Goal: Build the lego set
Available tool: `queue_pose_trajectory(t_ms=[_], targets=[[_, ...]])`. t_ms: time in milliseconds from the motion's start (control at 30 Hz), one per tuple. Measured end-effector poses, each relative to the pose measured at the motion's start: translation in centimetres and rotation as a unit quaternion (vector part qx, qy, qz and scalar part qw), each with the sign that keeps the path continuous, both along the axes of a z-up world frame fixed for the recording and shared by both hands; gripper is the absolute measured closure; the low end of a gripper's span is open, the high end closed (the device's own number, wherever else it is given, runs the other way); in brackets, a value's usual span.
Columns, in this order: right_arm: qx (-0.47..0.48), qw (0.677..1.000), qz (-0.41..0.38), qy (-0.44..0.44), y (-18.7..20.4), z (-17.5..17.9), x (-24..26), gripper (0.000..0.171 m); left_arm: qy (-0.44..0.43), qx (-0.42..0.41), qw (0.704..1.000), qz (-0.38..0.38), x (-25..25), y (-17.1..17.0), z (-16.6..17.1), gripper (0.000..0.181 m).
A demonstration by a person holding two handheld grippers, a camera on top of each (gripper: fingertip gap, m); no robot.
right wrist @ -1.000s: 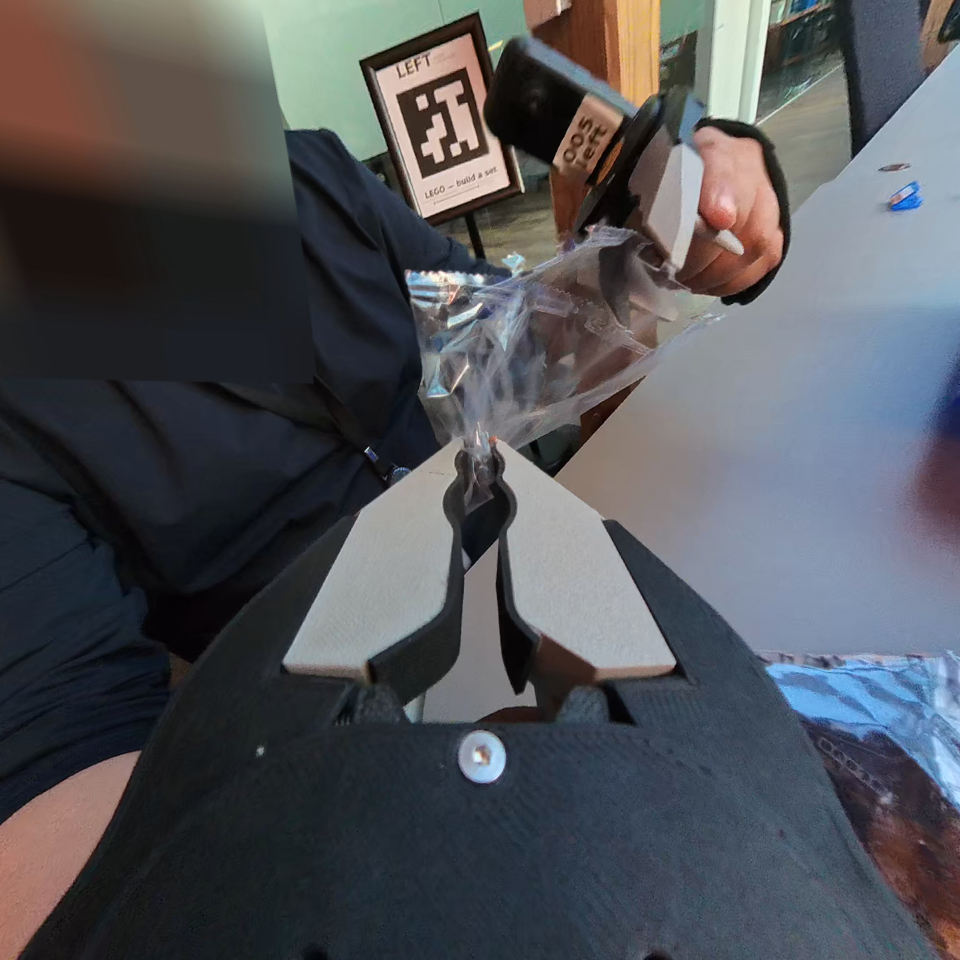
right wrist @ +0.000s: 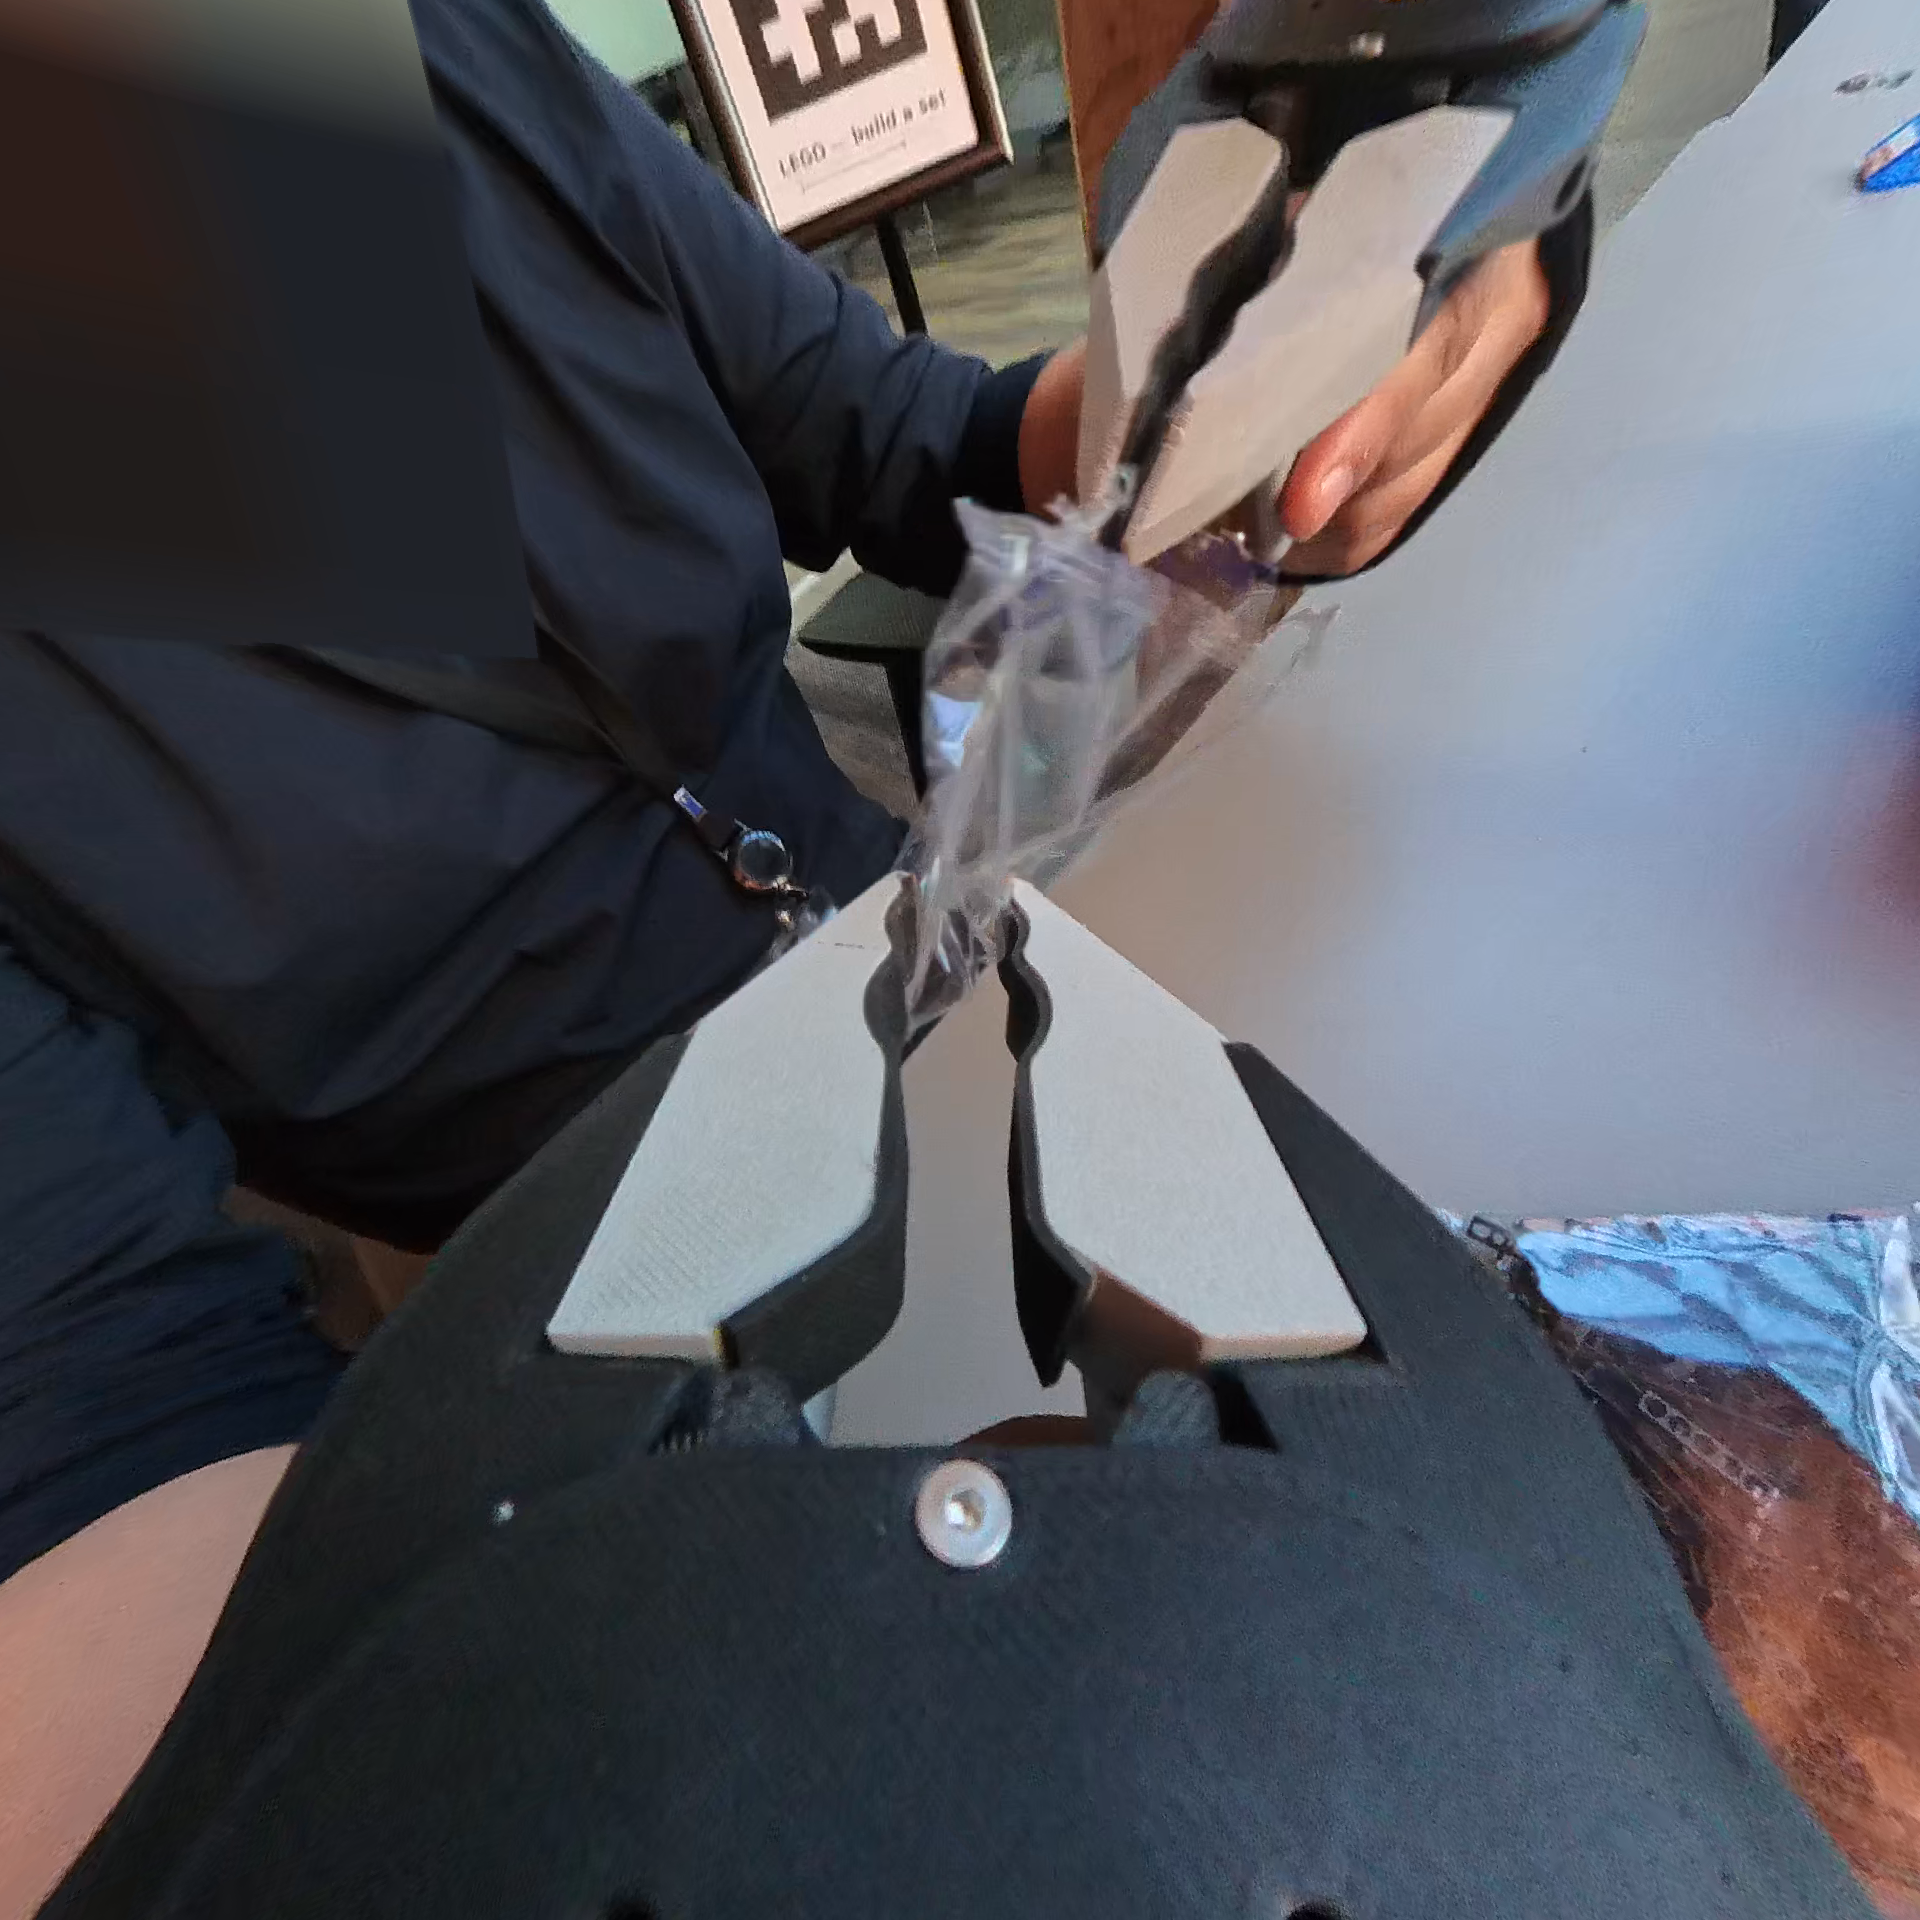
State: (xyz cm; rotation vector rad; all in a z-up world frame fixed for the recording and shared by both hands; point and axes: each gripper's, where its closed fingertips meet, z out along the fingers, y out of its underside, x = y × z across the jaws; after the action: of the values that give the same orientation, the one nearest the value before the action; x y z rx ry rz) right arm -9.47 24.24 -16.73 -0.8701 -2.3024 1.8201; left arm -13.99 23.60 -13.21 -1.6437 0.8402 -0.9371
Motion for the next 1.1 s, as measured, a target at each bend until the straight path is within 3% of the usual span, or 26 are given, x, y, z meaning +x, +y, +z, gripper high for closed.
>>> queue_pose_trajectory(t_ms=[200,367,467,567,633,767,1100], targets=[[-0.019,0.997,-0.075,0.01,2.6,1.0,-1.0,0.141,-0.005,-0.03,0.998,0.057,-1.6,1.8,-0.6,0.181],[-0.058,0.985,-0.158,0.024,5.5,2.8,-2.2,0.122,-0.09,-0.058,0.987,0.124,-3.9,3.9,0.6,0.181],[-0.063,0.962,-0.259,0.061,8.8,4.1,-3.7,0.108,-0.13,-0.071,0.977,0.155,-5.1,4.8,0.9,0.181],[-0.064,0.934,-0.342,0.087,11.9,5.2,-4.2,0.111,-0.156,-0.078,0.969,0.173,-5.8,5.4,1.0,0.181],[-0.063,0.93,-0.344,0.113,11.9,6.1,-3.9,0.122,-0.178,-0.087,0.965,0.172,-5.9,5.5,1.2,0.181],[-0.037,0.94,-0.311,0.138,9.7,6.4,-3.8,0.124,-0.186,-0.095,0.962,0.177,-5.7,5.8,1.1,0.181],[0.034,0.93,-0.342,0.131,8.8,4.3,-6.5,0.1,-0.212,-0.123,0.956,0.16,-4.6,5.8,0.9,0.181]])
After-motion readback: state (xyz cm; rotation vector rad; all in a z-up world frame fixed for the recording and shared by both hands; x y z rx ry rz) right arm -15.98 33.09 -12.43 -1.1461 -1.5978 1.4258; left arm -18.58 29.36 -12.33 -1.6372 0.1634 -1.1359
